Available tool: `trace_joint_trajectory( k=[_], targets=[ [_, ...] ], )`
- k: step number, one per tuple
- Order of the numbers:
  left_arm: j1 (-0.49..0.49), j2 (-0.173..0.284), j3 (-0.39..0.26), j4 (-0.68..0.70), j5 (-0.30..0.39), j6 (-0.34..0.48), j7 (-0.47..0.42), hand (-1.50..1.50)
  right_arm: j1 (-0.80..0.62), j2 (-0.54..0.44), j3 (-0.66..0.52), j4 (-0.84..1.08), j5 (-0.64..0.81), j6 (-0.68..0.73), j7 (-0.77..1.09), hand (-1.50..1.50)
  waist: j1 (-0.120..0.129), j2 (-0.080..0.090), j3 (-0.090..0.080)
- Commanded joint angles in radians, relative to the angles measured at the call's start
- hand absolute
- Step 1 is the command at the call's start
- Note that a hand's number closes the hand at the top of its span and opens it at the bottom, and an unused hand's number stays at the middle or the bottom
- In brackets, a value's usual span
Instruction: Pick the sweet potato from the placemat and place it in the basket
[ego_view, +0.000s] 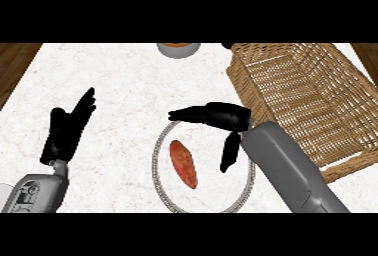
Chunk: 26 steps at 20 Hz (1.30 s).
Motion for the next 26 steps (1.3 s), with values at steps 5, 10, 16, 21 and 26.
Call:
trace_joint_trajectory(
  k=[5, 10, 16, 21, 26],
  targets=[
    [0.014, -0.029, 0.011, -0.064, -0.031, 0.000, 0.039, 0.00, -0.017, 0.086, -0.025, 0.038, 0.075, 0.016, 0.009, -1.50, 0.002, -0.001, 0.000],
    [-0.016, -0.030, 0.037, 0.017, -0.032, -0.054, -0.010, 0.00, 0.032, 0.113, -0.024, 0.069, 0.129, -0.044, -0.047, -1.50, -0.002, 0.000, 0.000],
    [0.002, -0.059, 0.045, 0.005, -0.061, -0.022, -0.005, 0.00, 0.016, 0.129, 0.038, 0.077, 0.105, -0.026, 0.032, -1.50, 0.002, -0.001, 0.000],
    [-0.013, -0.059, 0.044, -0.006, -0.080, -0.041, 0.025, 0.00, 0.031, 0.130, 0.082, 0.122, 0.100, -0.087, 0.030, -1.50, 0.003, 0.000, 0.000],
    [-0.038, -0.065, 0.077, 0.042, -0.067, -0.059, -0.010, 0.00, 0.019, 0.130, 0.131, 0.180, 0.051, -0.136, 0.012, -1.50, 0.005, 0.001, 0.000]
  ],
)
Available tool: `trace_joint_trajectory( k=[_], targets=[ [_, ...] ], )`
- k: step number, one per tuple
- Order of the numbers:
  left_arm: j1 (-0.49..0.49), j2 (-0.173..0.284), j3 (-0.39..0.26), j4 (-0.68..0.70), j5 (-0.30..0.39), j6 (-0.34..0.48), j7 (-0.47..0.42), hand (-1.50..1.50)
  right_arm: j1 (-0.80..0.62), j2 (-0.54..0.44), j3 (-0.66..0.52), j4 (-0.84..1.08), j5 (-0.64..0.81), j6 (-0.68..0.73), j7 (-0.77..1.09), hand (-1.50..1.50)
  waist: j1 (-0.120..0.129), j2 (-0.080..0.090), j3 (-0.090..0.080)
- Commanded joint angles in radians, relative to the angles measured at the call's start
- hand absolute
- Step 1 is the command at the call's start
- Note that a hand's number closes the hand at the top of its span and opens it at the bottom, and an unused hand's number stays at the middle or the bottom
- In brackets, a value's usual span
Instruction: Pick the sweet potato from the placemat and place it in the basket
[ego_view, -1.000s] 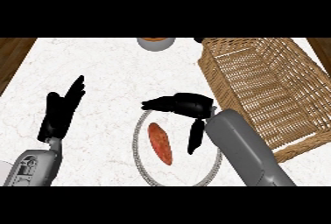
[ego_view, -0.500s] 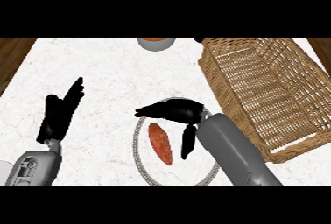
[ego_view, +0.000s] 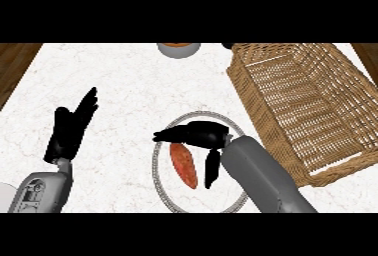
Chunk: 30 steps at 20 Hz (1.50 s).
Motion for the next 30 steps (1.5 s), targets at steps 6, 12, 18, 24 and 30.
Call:
trace_joint_trajectory(
  k=[6, 12, 18, 24, 30],
  targets=[
    [0.008, -0.001, 0.021, 0.018, -0.027, -0.006, -0.024, 0.00, 0.025, 0.001, 0.091, 0.087, 0.038, -0.083, -0.092, 1.50, -0.003, 0.001, 0.000],
    [-0.016, -0.041, -0.003, 0.027, -0.041, 0.005, -0.028, 0.00, -0.009, 0.001, 0.161, 0.083, 0.017, -0.277, -0.105, 1.50, 0.009, 0.003, 0.000],
    [-0.020, -0.005, 0.026, 0.020, -0.014, -0.033, 0.005, 0.00, -0.017, 0.001, 0.129, 0.109, 0.092, -0.393, 0.164, 1.50, 0.004, -0.003, 0.000],
    [-0.003, 0.000, 0.045, 0.032, -0.012, -0.021, 0.009, 0.00, -0.070, 0.001, 0.123, 0.159, 0.252, -0.465, 0.725, 1.50, -0.034, -0.026, -0.005],
    [0.007, -0.040, 0.004, 0.014, -0.038, -0.005, -0.013, 0.00, -0.033, 0.001, 0.278, -0.152, 0.185, -0.492, 1.086, 1.50, 0.009, -0.007, 0.000]
  ],
)
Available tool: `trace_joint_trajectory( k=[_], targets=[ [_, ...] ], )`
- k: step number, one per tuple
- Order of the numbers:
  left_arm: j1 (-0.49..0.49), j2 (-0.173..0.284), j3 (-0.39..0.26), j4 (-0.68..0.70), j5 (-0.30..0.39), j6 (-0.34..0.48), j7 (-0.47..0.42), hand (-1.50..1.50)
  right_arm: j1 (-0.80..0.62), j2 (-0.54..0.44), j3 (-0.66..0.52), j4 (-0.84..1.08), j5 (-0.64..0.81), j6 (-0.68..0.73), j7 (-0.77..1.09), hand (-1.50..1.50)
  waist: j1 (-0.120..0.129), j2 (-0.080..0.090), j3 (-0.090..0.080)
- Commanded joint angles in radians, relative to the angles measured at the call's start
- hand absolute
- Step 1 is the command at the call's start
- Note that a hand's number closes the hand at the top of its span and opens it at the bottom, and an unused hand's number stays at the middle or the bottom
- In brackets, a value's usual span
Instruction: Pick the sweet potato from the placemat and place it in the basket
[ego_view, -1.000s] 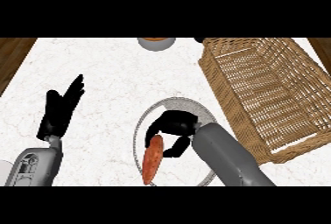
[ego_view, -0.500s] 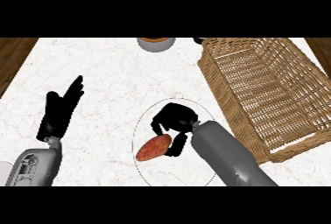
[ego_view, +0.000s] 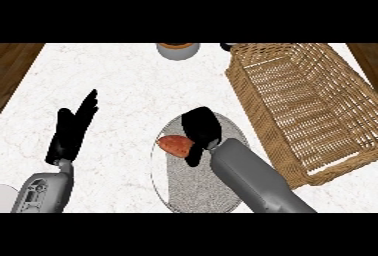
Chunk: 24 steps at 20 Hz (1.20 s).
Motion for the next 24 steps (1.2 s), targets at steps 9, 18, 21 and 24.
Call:
trace_joint_trajectory(
  k=[9, 18, 21, 24],
  targets=[
    [0.000, 0.001, 0.008, 0.022, 0.004, -0.010, -0.025, 0.00, -0.032, 0.000, -0.039, -0.655, -0.288, -0.116, 0.484, 1.50, -0.003, 0.000, 0.002],
    [-0.014, -0.005, 0.004, 0.026, -0.020, 0.010, -0.015, 0.00, -0.284, 0.000, -0.196, -0.929, -0.231, -0.020, 0.867, 1.50, -0.009, 0.008, 0.001],
    [0.012, -0.017, 0.002, 0.025, -0.024, 0.016, -0.049, 0.00, -0.310, 0.000, -0.232, -0.971, -0.212, 0.012, 0.905, 1.50, -0.006, 0.010, 0.001],
    [0.022, 0.012, 0.015, -0.057, 0.023, -0.036, 0.045, 0.00, -0.407, -0.019, -0.367, -0.963, -0.270, 0.128, 0.945, 1.50, -0.007, 0.007, 0.002]
  ],
)
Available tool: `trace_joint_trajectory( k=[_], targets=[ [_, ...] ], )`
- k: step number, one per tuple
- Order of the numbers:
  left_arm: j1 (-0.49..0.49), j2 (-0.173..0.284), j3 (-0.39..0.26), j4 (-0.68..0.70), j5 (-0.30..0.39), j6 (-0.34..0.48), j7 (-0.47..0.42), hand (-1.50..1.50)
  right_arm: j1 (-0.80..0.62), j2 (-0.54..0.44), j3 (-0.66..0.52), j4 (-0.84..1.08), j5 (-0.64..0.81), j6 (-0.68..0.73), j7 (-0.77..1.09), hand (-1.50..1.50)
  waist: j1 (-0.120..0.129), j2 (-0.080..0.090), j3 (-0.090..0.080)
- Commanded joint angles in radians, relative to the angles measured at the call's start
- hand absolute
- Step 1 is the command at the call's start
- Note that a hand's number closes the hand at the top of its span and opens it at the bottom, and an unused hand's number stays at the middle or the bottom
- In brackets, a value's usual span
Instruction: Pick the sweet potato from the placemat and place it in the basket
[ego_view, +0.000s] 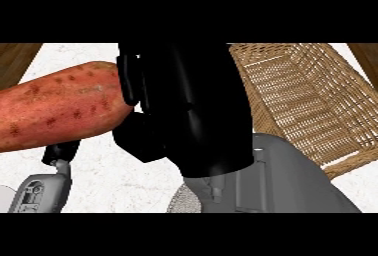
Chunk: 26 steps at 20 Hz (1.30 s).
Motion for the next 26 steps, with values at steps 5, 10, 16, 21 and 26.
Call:
trace_joint_trajectory(
  k=[5, 10, 16, 21, 26],
  targets=[
    [-0.047, 0.008, 0.020, 0.031, 0.009, -0.009, 0.016, 0.00, -0.194, -0.051, -0.181, 0.103, 0.003, 0.135, 0.130, 1.50, -0.003, 0.005, 0.000],
    [-0.017, 0.025, 0.031, -0.002, 0.018, -0.018, 0.007, 0.00, -0.176, -0.265, -0.194, 0.224, -0.007, 0.305, 0.018, 1.50, -0.002, 0.004, 0.000],
    [-0.056, -0.012, 0.014, 0.045, 0.001, 0.006, -0.001, 0.00, -0.142, -0.357, -0.197, 0.335, 0.002, 0.373, -0.048, 1.50, -0.007, 0.009, 0.000],
    [-0.042, -0.008, -0.001, -0.011, -0.011, 0.004, 0.030, 0.00, -0.102, -0.502, -0.250, 0.428, 0.020, 0.408, -0.185, 1.50, 0.005, 0.009, 0.001],
    [-0.015, 0.038, 0.032, -0.025, 0.013, -0.038, 0.031, 0.00, 0.058, -0.581, -0.305, 0.357, 0.004, 0.408, -0.362, 1.50, 0.002, 0.007, 0.001]
  ],
)
